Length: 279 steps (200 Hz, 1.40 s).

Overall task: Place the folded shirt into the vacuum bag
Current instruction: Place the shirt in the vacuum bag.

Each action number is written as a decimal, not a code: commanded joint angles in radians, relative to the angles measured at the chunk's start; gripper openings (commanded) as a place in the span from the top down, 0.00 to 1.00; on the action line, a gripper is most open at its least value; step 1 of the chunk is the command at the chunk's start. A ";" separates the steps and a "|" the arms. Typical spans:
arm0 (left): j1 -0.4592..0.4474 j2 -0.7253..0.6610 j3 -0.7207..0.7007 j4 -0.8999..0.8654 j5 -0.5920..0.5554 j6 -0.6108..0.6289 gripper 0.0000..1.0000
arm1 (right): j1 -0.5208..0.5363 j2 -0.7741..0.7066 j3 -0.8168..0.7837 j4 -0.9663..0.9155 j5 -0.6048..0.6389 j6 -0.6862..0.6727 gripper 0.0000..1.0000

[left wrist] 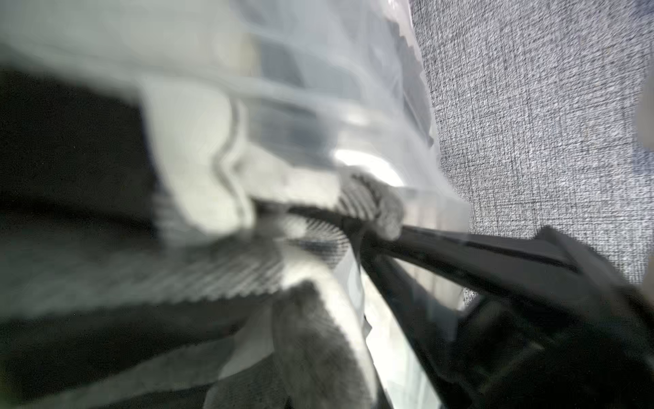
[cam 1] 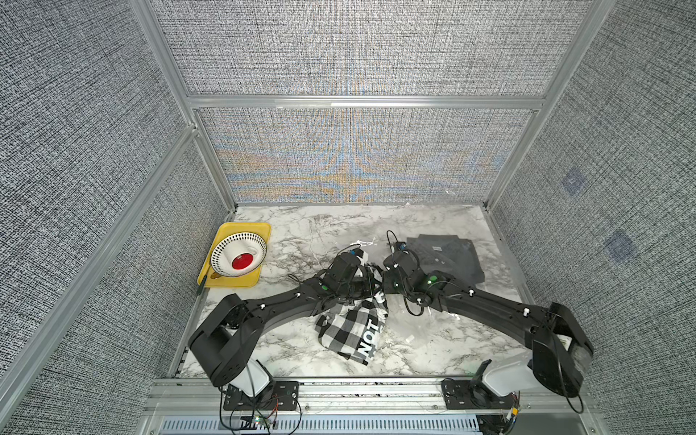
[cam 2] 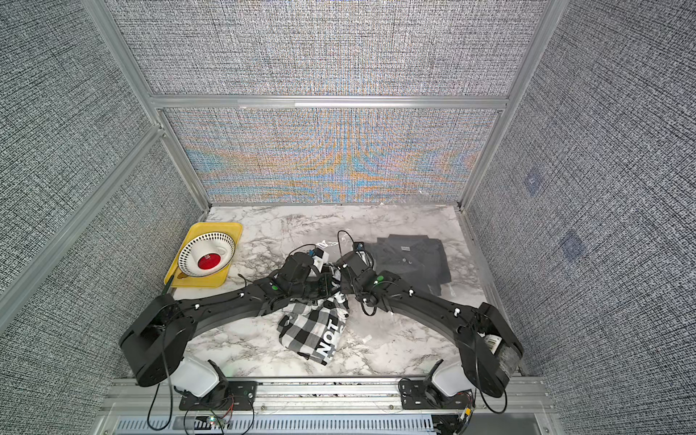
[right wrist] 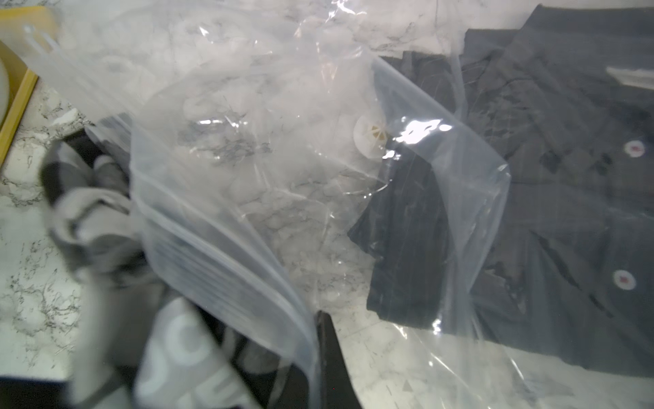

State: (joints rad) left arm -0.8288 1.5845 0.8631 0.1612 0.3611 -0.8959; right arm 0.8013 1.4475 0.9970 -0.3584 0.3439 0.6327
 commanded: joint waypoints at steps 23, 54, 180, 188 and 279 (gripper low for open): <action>-0.016 -0.064 -0.066 0.061 -0.008 0.048 0.08 | -0.005 0.002 0.004 -0.048 0.035 0.000 1.00; -0.012 -0.260 -0.076 -0.187 -0.138 0.101 0.00 | -0.005 0.016 0.000 -0.040 0.028 -0.005 1.00; 0.105 -0.378 -0.265 -0.103 -0.241 -0.097 0.25 | 0.005 0.035 0.045 -0.082 0.041 -0.039 1.00; 0.105 -0.321 -0.256 -0.047 -0.208 -0.112 0.30 | 0.004 0.039 0.052 -0.086 0.044 -0.040 1.00; 0.010 0.210 0.016 0.090 -0.236 -0.196 0.47 | 0.004 0.064 0.094 -0.084 0.046 -0.063 1.00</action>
State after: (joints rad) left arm -0.7853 1.7000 0.7864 0.2592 0.1448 -1.0973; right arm 0.8047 1.5055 1.0813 -0.4248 0.3851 0.5797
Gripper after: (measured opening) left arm 0.527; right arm 0.050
